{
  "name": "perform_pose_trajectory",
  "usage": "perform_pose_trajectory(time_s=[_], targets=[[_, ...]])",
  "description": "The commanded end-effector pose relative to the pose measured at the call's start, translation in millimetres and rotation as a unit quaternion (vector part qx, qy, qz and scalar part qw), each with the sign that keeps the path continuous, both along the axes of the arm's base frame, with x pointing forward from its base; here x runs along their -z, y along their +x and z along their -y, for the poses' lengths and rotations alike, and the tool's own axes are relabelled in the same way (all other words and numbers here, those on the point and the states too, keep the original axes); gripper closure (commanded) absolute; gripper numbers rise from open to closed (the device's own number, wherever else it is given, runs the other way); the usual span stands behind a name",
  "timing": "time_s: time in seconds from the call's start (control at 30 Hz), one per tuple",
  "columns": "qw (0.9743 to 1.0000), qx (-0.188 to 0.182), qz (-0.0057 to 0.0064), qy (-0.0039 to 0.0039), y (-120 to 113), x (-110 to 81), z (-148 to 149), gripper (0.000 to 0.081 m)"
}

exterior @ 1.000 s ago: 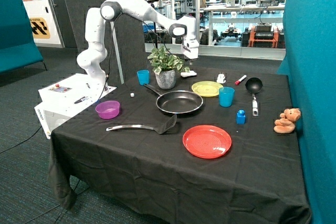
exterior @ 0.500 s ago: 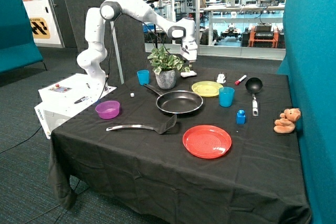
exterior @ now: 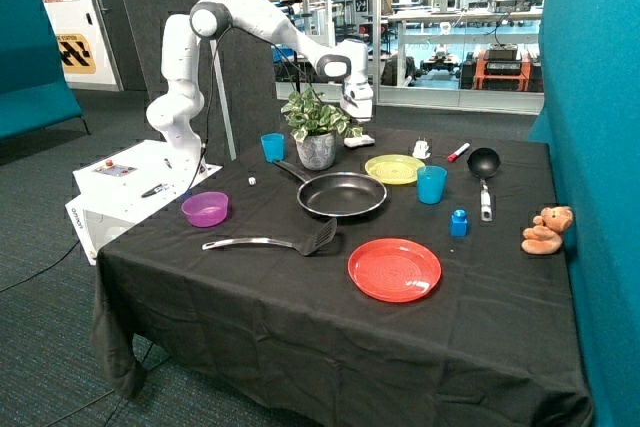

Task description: Clean the pan

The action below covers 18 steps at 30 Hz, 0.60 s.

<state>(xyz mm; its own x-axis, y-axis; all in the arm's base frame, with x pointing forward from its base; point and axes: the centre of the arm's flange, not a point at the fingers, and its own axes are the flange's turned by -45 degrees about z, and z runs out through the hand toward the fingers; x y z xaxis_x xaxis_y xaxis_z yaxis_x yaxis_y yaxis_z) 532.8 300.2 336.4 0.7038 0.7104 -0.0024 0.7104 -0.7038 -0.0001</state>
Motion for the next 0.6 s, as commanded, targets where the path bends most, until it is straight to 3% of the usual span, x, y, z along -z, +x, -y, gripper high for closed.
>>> perform_pose_trajectory(time_s=[0.0, 0.57], targets=[[1.0, -0.005, 0.0009, 0.00081, -5.8, 9.3, 0.2, 0.0], [1.0, -0.004, 0.0009, 0.00081, -7.2, 28.9, 0.2, 0.0]])
